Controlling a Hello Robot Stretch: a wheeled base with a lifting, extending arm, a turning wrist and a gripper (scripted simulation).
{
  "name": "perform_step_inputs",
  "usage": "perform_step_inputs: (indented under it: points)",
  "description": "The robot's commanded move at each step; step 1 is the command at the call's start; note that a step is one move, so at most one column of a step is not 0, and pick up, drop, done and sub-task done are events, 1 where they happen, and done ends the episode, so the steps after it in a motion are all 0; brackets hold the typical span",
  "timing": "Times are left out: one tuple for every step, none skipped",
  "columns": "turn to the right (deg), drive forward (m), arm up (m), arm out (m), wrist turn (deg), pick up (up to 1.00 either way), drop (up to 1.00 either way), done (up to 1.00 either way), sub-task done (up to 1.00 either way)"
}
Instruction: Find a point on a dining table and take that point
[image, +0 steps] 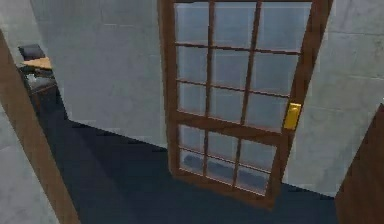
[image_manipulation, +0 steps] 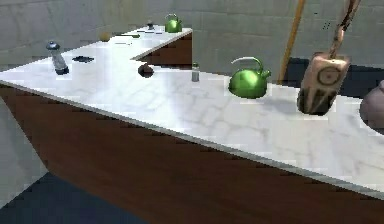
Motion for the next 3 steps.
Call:
perform_step_inputs:
  points:
    - [-21.0, 0.0, 0.0, 0.0, 0.0, 0.0, 0.0, 0.0, 0.0]
    - [0.0, 1.0, 0.0, 0.0, 0.0, 0.0, 0.0, 0.0, 0.0]
    - [-30.0, 0.0, 0.0, 0.0, 0.0, 0.0, 0.0, 0.0, 0.0]
